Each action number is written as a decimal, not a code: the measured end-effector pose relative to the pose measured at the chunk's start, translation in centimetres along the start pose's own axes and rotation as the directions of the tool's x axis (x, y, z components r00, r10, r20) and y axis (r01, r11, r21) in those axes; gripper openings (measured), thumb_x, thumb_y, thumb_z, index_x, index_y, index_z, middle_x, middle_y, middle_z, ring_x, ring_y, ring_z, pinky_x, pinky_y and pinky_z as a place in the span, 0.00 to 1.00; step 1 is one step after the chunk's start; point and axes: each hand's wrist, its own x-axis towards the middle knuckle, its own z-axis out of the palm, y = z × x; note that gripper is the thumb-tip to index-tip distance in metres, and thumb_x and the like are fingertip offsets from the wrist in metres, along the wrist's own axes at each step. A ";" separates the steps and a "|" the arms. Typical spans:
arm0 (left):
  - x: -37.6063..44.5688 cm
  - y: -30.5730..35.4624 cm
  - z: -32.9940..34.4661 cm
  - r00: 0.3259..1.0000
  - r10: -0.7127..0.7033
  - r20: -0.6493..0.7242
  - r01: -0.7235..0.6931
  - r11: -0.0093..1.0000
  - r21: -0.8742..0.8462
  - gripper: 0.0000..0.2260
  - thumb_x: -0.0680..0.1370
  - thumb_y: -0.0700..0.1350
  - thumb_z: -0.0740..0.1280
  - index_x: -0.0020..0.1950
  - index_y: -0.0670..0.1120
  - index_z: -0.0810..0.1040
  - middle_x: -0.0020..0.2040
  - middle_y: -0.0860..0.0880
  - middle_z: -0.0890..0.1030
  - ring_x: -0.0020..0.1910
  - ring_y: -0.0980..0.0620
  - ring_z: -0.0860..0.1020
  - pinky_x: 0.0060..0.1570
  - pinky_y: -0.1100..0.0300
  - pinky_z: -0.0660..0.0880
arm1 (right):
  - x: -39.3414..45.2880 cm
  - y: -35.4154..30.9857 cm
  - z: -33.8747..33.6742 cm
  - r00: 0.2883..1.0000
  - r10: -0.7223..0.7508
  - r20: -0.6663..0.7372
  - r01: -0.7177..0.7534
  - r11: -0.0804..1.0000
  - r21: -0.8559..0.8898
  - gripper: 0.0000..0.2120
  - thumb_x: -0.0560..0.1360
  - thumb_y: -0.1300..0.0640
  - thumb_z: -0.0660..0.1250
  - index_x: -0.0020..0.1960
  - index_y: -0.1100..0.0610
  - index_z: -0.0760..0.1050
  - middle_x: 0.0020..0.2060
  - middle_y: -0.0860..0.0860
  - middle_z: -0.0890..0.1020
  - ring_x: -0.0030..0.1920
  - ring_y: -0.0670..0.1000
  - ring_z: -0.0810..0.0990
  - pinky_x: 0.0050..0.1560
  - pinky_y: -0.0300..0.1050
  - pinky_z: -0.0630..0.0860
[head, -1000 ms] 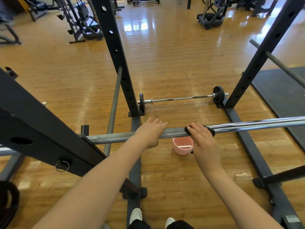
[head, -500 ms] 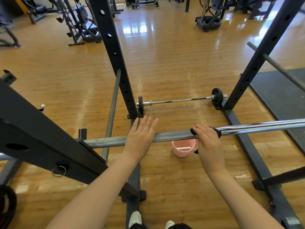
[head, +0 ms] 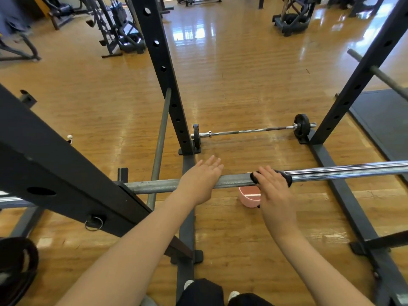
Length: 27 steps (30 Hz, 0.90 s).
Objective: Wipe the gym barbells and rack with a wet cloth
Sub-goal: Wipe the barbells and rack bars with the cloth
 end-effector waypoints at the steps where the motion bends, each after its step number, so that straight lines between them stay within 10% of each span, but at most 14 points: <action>1: 0.0 0.0 0.1 1.000 0.005 -0.002 -0.005 1.000 -0.004 0.36 0.74 0.31 0.64 0.77 0.45 0.50 0.78 0.46 0.50 0.77 0.50 0.46 0.74 0.54 0.47 | 0.1 -0.7 0.6 1.000 0.007 -0.019 -0.007 1.000 -0.004 0.13 0.73 0.66 0.62 0.56 0.65 0.80 0.55 0.59 0.81 0.60 0.59 0.77 0.65 0.56 0.69; 7: 0.0 -0.2 0.2 0.999 -0.011 -0.048 0.010 1.000 -0.027 0.35 0.75 0.32 0.63 0.77 0.44 0.50 0.78 0.46 0.52 0.77 0.51 0.48 0.73 0.56 0.49 | 1.1 -1.7 1.5 0.961 -0.259 0.098 0.259 0.966 0.013 0.15 0.76 0.63 0.58 0.56 0.64 0.80 0.55 0.59 0.81 0.58 0.58 0.80 0.65 0.48 0.65; 13: -0.2 0.0 0.3 0.998 -0.016 -0.064 0.012 0.998 -0.058 0.34 0.75 0.31 0.62 0.77 0.44 0.51 0.78 0.46 0.54 0.76 0.51 0.50 0.73 0.56 0.50 | 0.4 1.6 -0.5 0.995 -0.057 -0.085 0.059 0.998 0.022 0.15 0.76 0.61 0.59 0.55 0.68 0.79 0.53 0.62 0.81 0.59 0.58 0.75 0.63 0.54 0.67; 21: -0.4 0.3 0.6 0.993 -0.031 -0.116 0.024 0.998 -0.058 0.33 0.75 0.32 0.63 0.77 0.44 0.53 0.77 0.47 0.56 0.76 0.52 0.52 0.73 0.57 0.50 | 0.7 -0.6 0.9 0.964 -0.247 0.102 0.244 0.969 0.038 0.14 0.72 0.69 0.67 0.58 0.65 0.78 0.56 0.59 0.81 0.59 0.58 0.77 0.64 0.52 0.70; 27: -0.5 0.5 0.6 0.989 -0.041 -0.140 0.035 0.998 -0.044 0.31 0.76 0.32 0.62 0.77 0.43 0.55 0.77 0.46 0.58 0.76 0.51 0.53 0.73 0.57 0.50 | 0.1 0.8 1.4 0.992 -0.046 -0.119 0.047 0.999 0.012 0.13 0.75 0.67 0.59 0.54 0.68 0.78 0.52 0.61 0.81 0.56 0.62 0.78 0.66 0.50 0.65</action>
